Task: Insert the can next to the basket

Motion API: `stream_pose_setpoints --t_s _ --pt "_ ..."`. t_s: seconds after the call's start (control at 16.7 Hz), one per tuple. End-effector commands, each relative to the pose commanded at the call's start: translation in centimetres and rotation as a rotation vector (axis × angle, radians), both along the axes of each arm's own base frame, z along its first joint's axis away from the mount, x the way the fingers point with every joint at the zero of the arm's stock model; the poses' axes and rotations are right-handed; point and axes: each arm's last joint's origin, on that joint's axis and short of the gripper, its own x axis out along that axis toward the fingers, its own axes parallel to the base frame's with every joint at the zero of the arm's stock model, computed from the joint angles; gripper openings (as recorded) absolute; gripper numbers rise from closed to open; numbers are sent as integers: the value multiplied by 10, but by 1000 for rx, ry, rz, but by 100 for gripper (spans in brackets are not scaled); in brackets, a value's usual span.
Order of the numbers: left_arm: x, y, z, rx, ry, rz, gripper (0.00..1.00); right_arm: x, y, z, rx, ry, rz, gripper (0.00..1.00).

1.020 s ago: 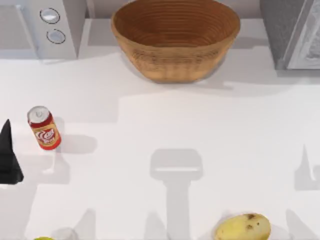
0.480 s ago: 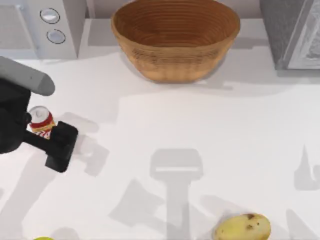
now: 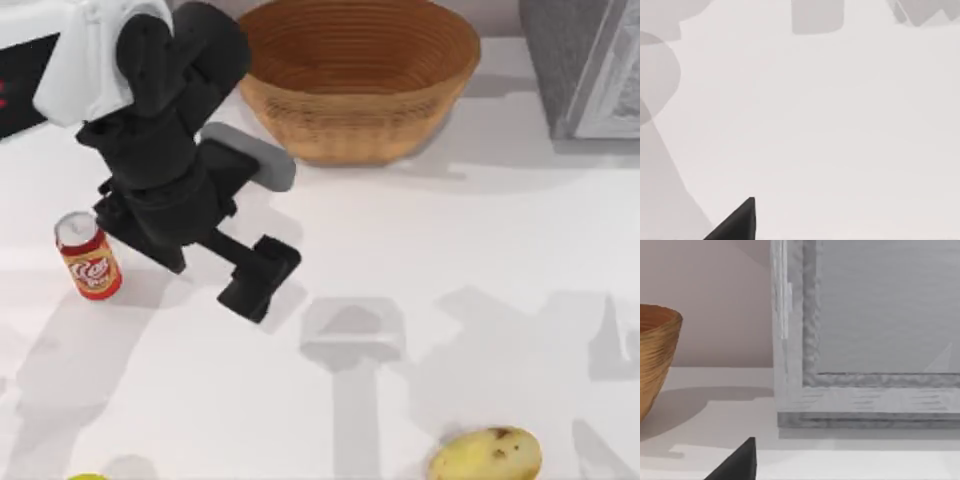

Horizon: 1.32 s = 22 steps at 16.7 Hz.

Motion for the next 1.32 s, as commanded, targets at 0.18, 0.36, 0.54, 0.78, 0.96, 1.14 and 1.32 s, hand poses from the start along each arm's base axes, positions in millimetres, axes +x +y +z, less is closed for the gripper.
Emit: stream_pose_setpoints --t_s 0.18,0.36,0.54,0.78,0.96,1.14,1.32 --pt "29 -39 -8 72 76 -56 100 0 0 0 0 0 0 100" --pt "52 -71 -10 120 63 -93 100 0 0 0 0 0 0 100" --pt "69 -94 -10 148 5 -113 100 0 0 0 0 0 0 100" --pt "78 -106 -9 164 -50 -119 100 0 0 0 0 0 0 100" --pt "78 -106 -9 164 -50 -119 100 0 0 0 0 0 0 100" --pt "79 -104 -8 162 -50 -115 100 0 0 0 0 0 0 100" --pt "77 -107 -21 164 -49 -119 100 0 0 0 0 0 0 100"
